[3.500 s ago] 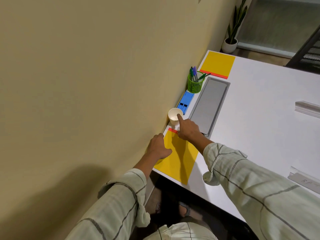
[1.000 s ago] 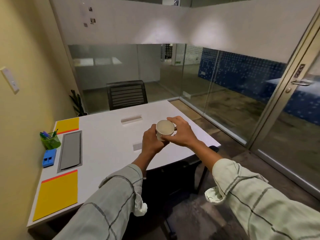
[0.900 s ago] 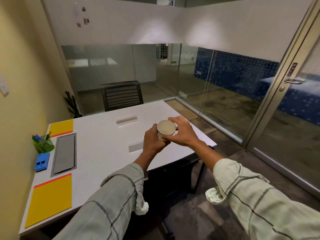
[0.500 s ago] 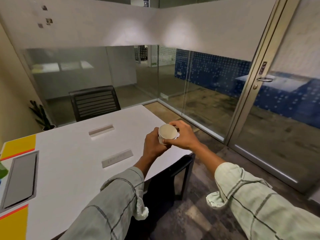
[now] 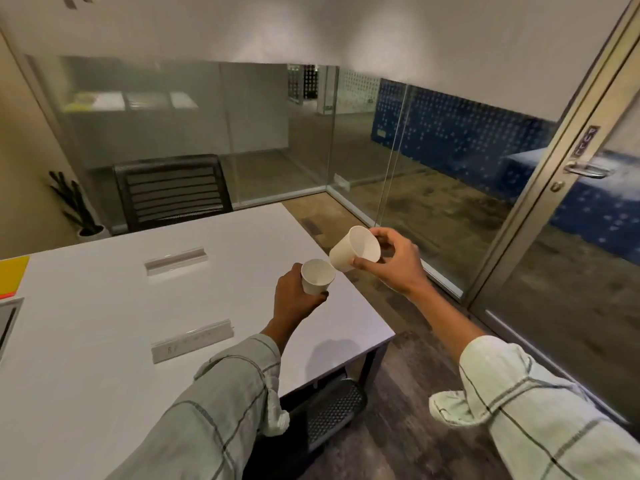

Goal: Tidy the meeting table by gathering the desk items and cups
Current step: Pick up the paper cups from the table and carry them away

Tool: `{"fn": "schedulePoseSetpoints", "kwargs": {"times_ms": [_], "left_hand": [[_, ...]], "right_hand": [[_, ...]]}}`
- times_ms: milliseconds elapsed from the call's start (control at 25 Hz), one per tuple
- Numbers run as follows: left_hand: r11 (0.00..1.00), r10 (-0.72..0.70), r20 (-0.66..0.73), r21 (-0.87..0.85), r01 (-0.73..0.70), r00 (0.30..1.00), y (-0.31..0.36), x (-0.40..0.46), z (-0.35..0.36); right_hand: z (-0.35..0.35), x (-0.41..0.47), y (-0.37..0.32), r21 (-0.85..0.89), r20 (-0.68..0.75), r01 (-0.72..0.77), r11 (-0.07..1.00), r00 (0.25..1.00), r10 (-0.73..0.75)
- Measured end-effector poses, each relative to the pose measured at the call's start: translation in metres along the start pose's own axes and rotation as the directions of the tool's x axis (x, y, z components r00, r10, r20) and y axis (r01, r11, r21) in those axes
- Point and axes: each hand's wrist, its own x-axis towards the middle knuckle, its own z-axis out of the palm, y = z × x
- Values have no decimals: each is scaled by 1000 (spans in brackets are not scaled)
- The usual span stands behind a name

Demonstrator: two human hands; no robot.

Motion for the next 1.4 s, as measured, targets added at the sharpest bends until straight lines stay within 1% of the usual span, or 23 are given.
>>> {"fn": "schedulePoseSetpoints", "kwargs": {"times_ms": [80,200,280,400,480,560,640,760,920,960,1040,1160,1400], "left_hand": [[998,-63,-40,-9,63,997,-5,13,6],[989,-137,-107,40,142,985,-19,29,4],[979,-181,-171,60,193,968,-33,37,-4],[948,-265,-316,90,307,911,-51,37,-18],[916,-314,-412,106,388,855,-58,31,-30],[873,-359,-515,111,476,778,-59,21,-36],[839,-399,-599,68,541,694,-58,9,-40],[786,-446,-677,16,618,585,-60,-14,-36],[715,-509,-737,-74,695,444,-69,-38,-34],[703,-519,-743,-90,706,422,-71,-41,-35],[685,-540,-744,-117,719,393,-76,-46,-37],[675,-558,-743,-149,723,368,-85,-50,-41],[655,-596,-704,-149,740,386,-106,-54,-48]], "right_hand": [[-3,25,18,21,16,-32,999,999,32],[17,57,40,37,77,-43,998,996,40],[42,80,54,61,151,-44,997,988,34],[93,113,74,84,321,0,997,947,-27],[125,128,82,109,424,22,994,903,-67],[152,137,85,129,537,75,989,833,-133],[175,140,88,150,617,113,982,766,-182],[205,131,95,142,716,154,978,666,-209],[244,103,108,102,815,213,972,542,-205],[252,97,113,83,832,221,972,521,-190],[267,87,121,35,857,216,976,495,-141],[285,78,131,-27,878,232,972,471,-88],[303,68,138,-91,887,230,969,462,-26]]}}
